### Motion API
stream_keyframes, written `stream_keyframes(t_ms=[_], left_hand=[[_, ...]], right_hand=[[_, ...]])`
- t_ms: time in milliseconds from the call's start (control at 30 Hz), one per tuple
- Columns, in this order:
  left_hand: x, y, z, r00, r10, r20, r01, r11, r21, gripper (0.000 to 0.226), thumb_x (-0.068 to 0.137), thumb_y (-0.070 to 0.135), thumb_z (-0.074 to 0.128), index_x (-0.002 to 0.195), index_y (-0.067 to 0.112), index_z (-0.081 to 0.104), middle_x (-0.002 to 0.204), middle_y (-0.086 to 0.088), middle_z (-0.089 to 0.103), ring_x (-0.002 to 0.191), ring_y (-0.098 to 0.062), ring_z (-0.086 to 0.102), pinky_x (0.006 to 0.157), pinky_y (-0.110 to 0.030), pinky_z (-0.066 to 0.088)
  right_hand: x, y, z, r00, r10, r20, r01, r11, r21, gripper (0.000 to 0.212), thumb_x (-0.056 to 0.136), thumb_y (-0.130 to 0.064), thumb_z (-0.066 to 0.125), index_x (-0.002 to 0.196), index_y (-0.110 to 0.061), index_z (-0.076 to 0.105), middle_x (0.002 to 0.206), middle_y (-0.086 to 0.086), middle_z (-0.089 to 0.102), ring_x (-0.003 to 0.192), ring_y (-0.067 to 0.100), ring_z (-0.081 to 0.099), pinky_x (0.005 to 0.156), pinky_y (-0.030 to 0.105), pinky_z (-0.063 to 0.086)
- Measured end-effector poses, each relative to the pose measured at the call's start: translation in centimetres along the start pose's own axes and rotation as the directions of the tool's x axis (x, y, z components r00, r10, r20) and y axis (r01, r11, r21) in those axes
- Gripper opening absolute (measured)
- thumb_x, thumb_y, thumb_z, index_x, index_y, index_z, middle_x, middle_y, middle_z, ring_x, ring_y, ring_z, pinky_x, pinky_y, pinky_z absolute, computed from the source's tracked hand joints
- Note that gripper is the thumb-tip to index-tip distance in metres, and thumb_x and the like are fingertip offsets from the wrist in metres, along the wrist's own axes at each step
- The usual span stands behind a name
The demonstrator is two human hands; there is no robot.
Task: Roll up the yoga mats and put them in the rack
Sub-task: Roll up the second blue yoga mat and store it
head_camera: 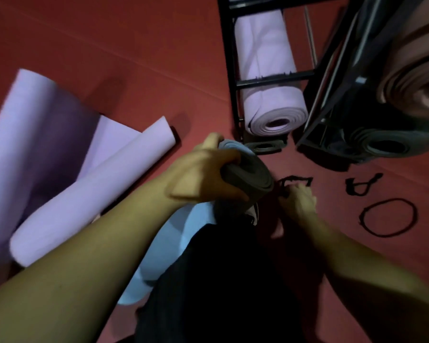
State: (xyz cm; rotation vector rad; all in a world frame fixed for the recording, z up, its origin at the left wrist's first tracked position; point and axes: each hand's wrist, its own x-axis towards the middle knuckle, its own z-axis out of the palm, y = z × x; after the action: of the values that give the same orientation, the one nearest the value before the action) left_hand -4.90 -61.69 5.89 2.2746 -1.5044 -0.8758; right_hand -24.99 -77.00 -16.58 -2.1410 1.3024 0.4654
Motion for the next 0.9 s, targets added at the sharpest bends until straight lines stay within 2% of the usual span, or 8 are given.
stream_keyframes(t_ms=[133, 233, 333, 567, 633, 733, 800, 900], left_hand=[[-5.4, 0.3, -2.2, 0.993, -0.078, -0.086, 0.077, 0.997, -0.020, 0.062, 0.054, 0.066, 0.076, 0.105, 0.033, 0.063, 0.126, 0.004, 0.036, 0.115, -0.016, 0.049, 0.093, -0.019, 0.037], [-10.8, 0.4, -4.2, 0.971, -0.135, -0.196, 0.134, 0.991, -0.018, 0.067, 0.052, 0.066, 0.080, 0.108, 0.032, 0.064, 0.128, 0.008, 0.032, 0.122, -0.012, 0.045, 0.097, -0.015, 0.033], [-17.7, 0.4, -5.9, 0.940, -0.182, -0.289, 0.187, 0.982, -0.012, 0.071, 0.056, 0.061, 0.087, 0.113, 0.026, 0.065, 0.141, -0.004, 0.033, 0.128, -0.017, 0.043, 0.105, -0.019, 0.033], [-33.6, 1.8, -7.0, 0.807, -0.266, -0.527, 0.267, 0.961, -0.076, 0.071, 0.055, 0.066, 0.076, 0.109, 0.022, 0.062, 0.136, -0.002, 0.031, 0.124, -0.018, 0.043, 0.105, -0.024, 0.039], [-37.2, 2.0, -6.7, 0.768, -0.307, -0.563, 0.302, 0.947, -0.106, 0.066, 0.059, 0.056, 0.085, 0.109, 0.020, 0.062, 0.140, -0.006, 0.031, 0.123, -0.019, 0.045, 0.103, -0.016, 0.034], [-41.7, 2.0, -5.5, 0.693, -0.354, -0.628, 0.341, 0.929, -0.147, 0.061, 0.063, 0.046, 0.089, 0.111, 0.018, 0.062, 0.139, -0.002, 0.031, 0.112, -0.010, 0.043, 0.086, -0.001, 0.022], [-42.8, 1.8, -4.7, 0.672, -0.360, -0.647, 0.341, 0.926, -0.161, 0.060, 0.064, 0.049, 0.088, 0.109, 0.020, 0.061, 0.137, 0.001, 0.032, 0.107, -0.006, 0.042, 0.086, -0.004, 0.027], [-44.5, 1.1, -3.1, 0.663, -0.381, -0.645, 0.351, 0.919, -0.182, 0.061, 0.062, 0.058, 0.084, 0.106, 0.024, 0.060, 0.135, 0.002, 0.032, 0.111, -0.012, 0.048, 0.099, -0.027, 0.043]], right_hand=[[-2.1, -6.1, -4.9, 0.991, -0.127, -0.045, 0.135, 0.940, 0.312, 0.013, 0.089, -0.023, 0.059, 0.084, -0.012, 0.054, 0.077, 0.010, 0.057, 0.081, 0.030, 0.057, 0.069, 0.037, 0.038], [-6.2, -12.0, -10.2, 0.927, -0.343, -0.150, 0.374, 0.842, 0.389, 0.006, 0.090, -0.018, 0.060, 0.093, -0.017, 0.056, 0.074, 0.003, 0.058, 0.068, 0.019, 0.053, 0.064, 0.030, 0.035], [-12.2, -17.9, -14.5, 0.821, -0.524, -0.226, 0.568, 0.709, 0.419, 0.010, 0.090, -0.023, 0.063, 0.096, -0.028, 0.056, 0.073, -0.006, 0.060, 0.067, 0.014, 0.055, 0.067, 0.030, 0.043], [-28.6, -29.9, -19.1, 0.431, -0.876, -0.217, 0.902, 0.412, 0.130, 0.008, 0.093, -0.022, 0.060, 0.097, -0.029, 0.061, 0.079, -0.013, 0.061, 0.075, 0.005, 0.053, 0.070, 0.026, 0.042], [-32.3, -32.4, -18.6, 0.331, -0.930, -0.162, 0.944, 0.323, 0.074, 0.011, 0.093, -0.018, 0.059, 0.099, -0.025, 0.065, 0.087, -0.009, 0.063, 0.084, 0.011, 0.057, 0.080, 0.032, 0.045], [-37.7, -35.3, -16.8, 0.167, -0.985, -0.049, 0.985, 0.169, -0.025, 0.019, 0.092, -0.026, 0.053, 0.104, -0.022, 0.068, 0.100, -0.002, 0.064, 0.096, 0.017, 0.058, 0.087, 0.036, 0.046], [-39.6, -36.6, -15.8, 0.126, -0.992, 0.012, 0.990, 0.125, -0.063, 0.022, 0.094, -0.023, 0.053, 0.109, -0.017, 0.069, 0.103, -0.003, 0.062, 0.102, 0.016, 0.056, 0.091, 0.035, 0.044], [-42.2, -38.2, -13.8, 0.097, -0.990, 0.101, 0.989, 0.084, -0.124, 0.021, 0.096, -0.019, 0.053, 0.110, -0.019, 0.069, 0.110, -0.001, 0.066, 0.105, 0.018, 0.057, 0.090, 0.034, 0.044]])
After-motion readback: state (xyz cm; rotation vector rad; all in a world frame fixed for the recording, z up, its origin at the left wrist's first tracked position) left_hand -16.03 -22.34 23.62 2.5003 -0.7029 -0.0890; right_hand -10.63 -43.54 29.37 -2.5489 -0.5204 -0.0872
